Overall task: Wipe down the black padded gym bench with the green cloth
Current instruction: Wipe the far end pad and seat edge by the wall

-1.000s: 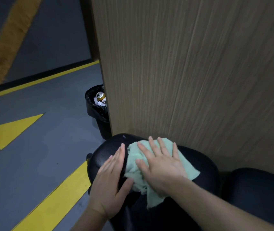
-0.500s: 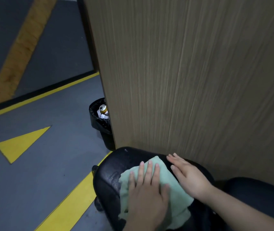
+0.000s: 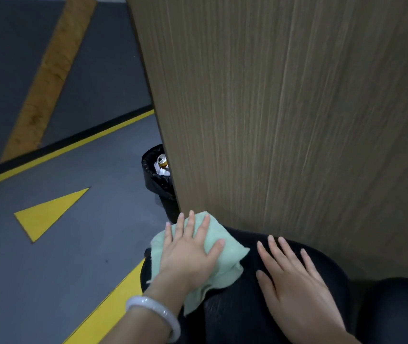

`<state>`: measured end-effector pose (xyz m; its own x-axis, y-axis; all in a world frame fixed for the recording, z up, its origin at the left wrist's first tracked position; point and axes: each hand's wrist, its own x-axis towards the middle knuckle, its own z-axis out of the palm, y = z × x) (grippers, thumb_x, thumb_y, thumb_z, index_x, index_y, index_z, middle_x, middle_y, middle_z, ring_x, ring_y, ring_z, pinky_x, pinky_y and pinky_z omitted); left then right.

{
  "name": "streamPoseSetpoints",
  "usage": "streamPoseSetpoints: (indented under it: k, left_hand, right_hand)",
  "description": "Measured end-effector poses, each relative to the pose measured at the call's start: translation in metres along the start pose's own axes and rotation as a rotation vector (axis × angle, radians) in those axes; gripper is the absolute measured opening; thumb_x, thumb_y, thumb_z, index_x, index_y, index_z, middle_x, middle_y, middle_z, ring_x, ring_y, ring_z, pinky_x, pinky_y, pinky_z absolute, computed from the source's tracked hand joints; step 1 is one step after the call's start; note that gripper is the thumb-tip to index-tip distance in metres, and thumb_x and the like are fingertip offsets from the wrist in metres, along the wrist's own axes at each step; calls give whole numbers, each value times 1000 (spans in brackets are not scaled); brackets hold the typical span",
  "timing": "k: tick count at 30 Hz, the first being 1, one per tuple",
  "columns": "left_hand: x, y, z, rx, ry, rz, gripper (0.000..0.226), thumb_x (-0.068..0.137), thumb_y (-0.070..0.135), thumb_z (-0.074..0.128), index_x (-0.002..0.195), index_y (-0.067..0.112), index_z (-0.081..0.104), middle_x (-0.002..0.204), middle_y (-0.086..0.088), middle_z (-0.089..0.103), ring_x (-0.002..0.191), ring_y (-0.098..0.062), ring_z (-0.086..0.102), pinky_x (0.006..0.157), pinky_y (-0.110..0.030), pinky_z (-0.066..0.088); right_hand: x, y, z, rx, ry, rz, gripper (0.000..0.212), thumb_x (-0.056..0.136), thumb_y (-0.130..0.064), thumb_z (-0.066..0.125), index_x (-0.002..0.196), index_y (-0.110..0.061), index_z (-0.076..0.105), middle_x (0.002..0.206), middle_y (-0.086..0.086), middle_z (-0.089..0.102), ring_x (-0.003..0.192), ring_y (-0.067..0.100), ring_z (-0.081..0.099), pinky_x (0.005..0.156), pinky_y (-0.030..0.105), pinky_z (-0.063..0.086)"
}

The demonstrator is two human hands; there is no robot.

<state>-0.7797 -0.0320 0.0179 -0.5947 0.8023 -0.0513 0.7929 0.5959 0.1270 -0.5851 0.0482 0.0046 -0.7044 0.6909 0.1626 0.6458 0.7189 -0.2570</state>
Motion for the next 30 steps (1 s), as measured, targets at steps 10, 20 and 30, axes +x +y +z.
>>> streamPoseSetpoints:
  k: [10, 20, 30]
  left_hand:
    - [-52, -13, -3, -34, 6, 178, 78, 76, 65, -8, 149, 39, -8, 156, 19, -19, 138, 2, -27, 113, -27, -19]
    - [-34, -25, -1, -32, -15, 219, 66, 76, 70, -3, 141, 60, -5, 154, 21, -18, 140, -2, -26, 116, -33, -14]
    - [-18, -16, -1, -76, -45, -97, 55, 93, 63, 11, 146, 54, 1, 158, 17, -12, 145, -11, -18, 115, -49, -10]
  right_hand:
    - [0, -1, -4, -68, -90, -4, 61, 91, -49, 16, 143, -30, 41, 150, -11, 36, 141, 9, 24, 112, 31, 3]
    - [0, -2, -5, -30, -68, 6, 51, 92, -42, 31, 132, -23, 57, 137, -5, 54, 132, 14, 43, 109, 33, 12]
    - [0, -4, -7, -19, -80, -40, 70, 84, -54, -4, 149, -36, 13, 155, -17, 6, 145, 4, -1, 114, 28, -9]
